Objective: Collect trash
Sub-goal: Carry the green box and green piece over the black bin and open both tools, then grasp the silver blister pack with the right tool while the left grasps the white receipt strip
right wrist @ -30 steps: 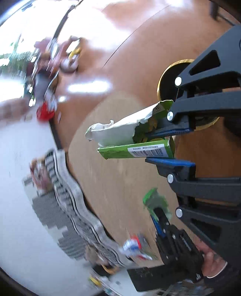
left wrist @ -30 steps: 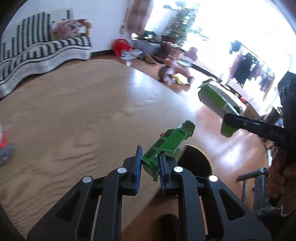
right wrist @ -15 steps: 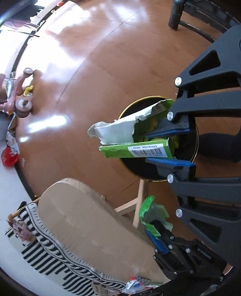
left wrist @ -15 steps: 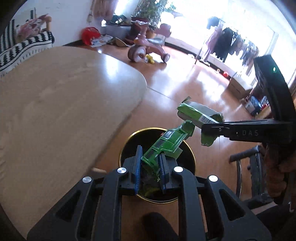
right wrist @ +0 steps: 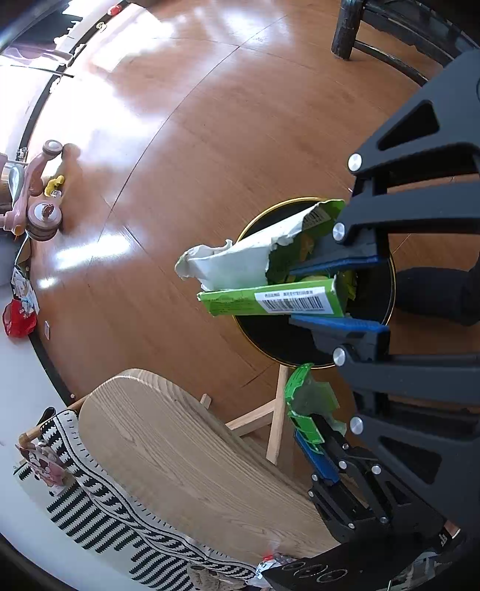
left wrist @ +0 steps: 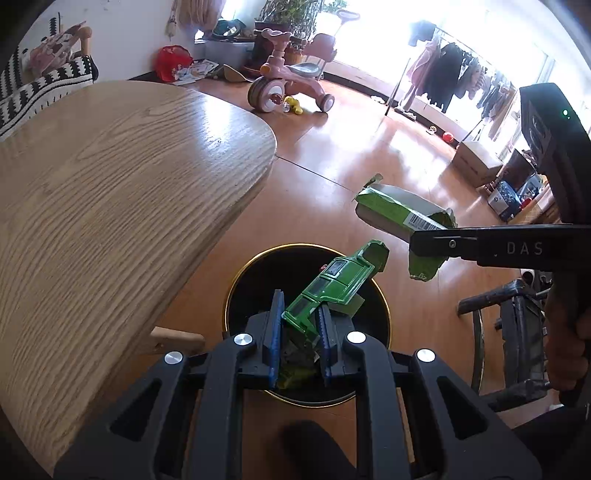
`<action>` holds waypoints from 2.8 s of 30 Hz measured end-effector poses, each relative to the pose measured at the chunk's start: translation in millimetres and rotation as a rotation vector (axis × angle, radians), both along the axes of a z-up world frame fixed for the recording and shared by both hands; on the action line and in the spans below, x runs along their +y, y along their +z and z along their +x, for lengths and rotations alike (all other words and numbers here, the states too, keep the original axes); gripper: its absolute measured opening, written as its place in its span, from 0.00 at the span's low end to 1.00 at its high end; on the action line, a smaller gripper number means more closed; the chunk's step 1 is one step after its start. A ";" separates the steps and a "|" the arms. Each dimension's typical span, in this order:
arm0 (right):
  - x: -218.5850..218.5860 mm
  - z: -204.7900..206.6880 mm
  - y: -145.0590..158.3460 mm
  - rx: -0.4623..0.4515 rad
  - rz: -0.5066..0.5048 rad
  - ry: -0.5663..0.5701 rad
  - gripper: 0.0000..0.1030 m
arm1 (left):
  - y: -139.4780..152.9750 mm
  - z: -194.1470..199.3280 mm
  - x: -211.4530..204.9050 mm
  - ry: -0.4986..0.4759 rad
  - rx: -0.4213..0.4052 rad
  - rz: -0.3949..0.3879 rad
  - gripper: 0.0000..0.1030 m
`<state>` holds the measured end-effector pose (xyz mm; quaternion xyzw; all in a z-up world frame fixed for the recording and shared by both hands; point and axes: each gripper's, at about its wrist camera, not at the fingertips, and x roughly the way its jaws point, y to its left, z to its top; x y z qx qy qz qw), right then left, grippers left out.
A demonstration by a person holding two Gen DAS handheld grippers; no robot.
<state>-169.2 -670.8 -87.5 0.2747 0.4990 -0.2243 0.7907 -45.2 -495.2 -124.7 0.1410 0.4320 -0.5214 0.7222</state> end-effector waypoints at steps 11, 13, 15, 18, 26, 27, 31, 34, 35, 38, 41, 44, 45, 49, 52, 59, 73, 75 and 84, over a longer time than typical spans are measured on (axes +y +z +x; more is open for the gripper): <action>4.7 -3.5 15.0 -0.044 -0.030 -0.025 0.69 | 5.5 -9.1 -0.5 -0.001 -0.026 -0.014 0.67; 8.7 -0.7 20.5 -0.058 -0.044 -0.021 0.69 | 10.5 -10.4 3.1 -0.005 -0.039 -0.016 0.71; 15.2 4.6 29.6 -0.089 -0.049 -0.010 0.69 | 18.3 -10.4 9.0 -0.006 -0.057 -0.021 0.75; 31.1 17.9 45.0 -0.140 -0.063 0.016 0.70 | 36.0 -1.7 28.9 0.029 -0.091 -0.038 0.81; 118.4 94.9 88.9 -0.287 -0.069 0.177 0.73 | 81.4 51.6 136.4 0.247 -0.154 -0.055 0.86; 132.4 105.5 92.8 -0.299 -0.068 0.202 0.74 | 84.1 58.5 153.6 0.276 -0.167 -0.047 0.86; 204.8 153.0 108.2 -0.350 -0.053 0.334 0.77 | 97.4 89.2 240.7 0.427 -0.223 0.004 0.87; 259.2 186.6 113.6 -0.367 -0.045 0.432 0.77 | 106.6 114.0 308.4 0.558 -0.251 0.049 0.87; 285.0 200.9 113.2 -0.370 -0.040 0.479 0.77 | 108.3 120.4 328.4 0.595 -0.256 0.056 0.87; 340.6 229.7 107.1 -0.361 -0.035 0.578 0.77 | 115.2 140.3 388.8 0.703 -0.268 0.072 0.87; 381.9 254.6 98.0 -0.341 -0.028 0.643 0.77 | 117.0 161.6 442.1 0.804 -0.252 0.072 0.87; 416.4 283.1 82.2 -0.308 -0.008 0.680 0.77 | 112.0 181.7 469.1 0.852 -0.245 0.085 0.87; 423.4 289.7 77.1 -0.297 -0.006 0.682 0.77 | 108.8 185.8 472.3 0.856 -0.245 0.091 0.87; 447.0 325.6 50.5 -0.236 -0.071 0.695 0.77 | 88.1 210.1 480.1 0.871 -0.230 0.132 0.86; 456.1 339.7 28.2 -0.198 -0.145 0.718 0.77 | 74.0 227.8 482.0 0.878 -0.209 0.144 0.85; 458.0 364.4 9.8 -0.204 -0.152 0.729 0.76 | 55.6 259.8 490.8 0.915 -0.149 0.140 0.74; 455.7 359.0 12.5 -0.233 -0.088 0.777 0.35 | 57.5 264.6 481.4 0.893 -0.067 0.114 0.10; 452.4 352.0 18.0 -0.242 -0.080 0.775 0.35 | 62.1 258.2 478.8 0.883 -0.082 0.121 0.10; 407.9 307.3 57.4 -0.296 -0.095 0.720 0.35 | 96.9 225.4 466.4 0.864 -0.139 0.110 0.09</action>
